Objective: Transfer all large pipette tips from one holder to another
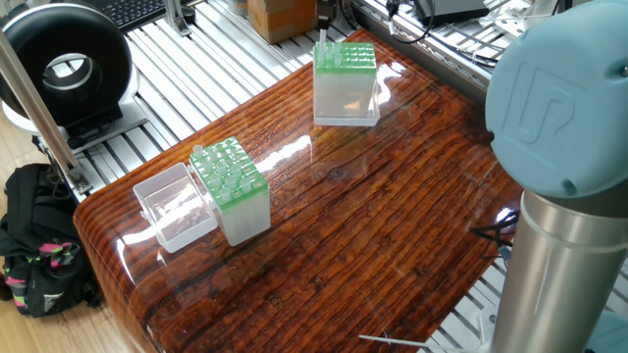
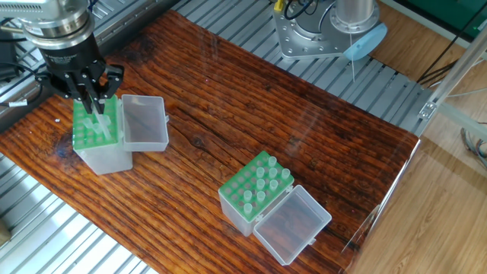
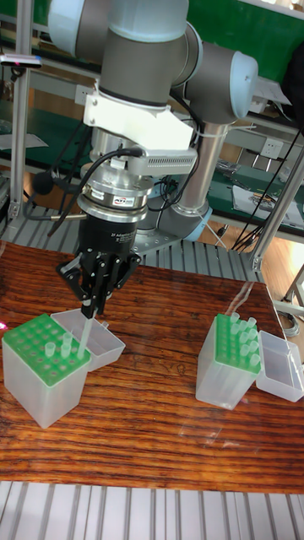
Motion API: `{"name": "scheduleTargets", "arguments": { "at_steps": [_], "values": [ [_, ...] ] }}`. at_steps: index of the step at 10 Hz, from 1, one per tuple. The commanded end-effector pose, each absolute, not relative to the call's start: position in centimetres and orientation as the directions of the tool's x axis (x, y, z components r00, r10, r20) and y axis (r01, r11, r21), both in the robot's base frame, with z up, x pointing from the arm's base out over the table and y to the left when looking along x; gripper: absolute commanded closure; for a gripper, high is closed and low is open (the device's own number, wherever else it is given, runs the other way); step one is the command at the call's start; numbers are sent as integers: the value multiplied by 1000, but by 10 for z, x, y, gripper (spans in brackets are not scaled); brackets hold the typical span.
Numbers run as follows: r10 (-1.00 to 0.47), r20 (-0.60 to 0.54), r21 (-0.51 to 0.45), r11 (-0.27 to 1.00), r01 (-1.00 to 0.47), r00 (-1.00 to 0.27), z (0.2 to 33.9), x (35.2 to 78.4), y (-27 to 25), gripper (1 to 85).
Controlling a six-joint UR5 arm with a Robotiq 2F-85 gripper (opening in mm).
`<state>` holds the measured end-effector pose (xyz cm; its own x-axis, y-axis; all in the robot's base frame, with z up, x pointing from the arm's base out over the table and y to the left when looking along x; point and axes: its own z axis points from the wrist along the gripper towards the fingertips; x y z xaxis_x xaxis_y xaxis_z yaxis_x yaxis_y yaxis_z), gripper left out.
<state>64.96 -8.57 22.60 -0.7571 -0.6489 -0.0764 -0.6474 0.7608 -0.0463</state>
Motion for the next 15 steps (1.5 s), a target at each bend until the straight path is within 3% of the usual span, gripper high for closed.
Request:
{"name": "scheduleTargets", "arguments": {
  "at_steps": [1,15],
  "values": [
    [-645,-85,-42,763,-644,-759,228,651,-84,847],
    [-645,-160,-86,763,-641,-747,231,674,-79,847]
  ]
}}
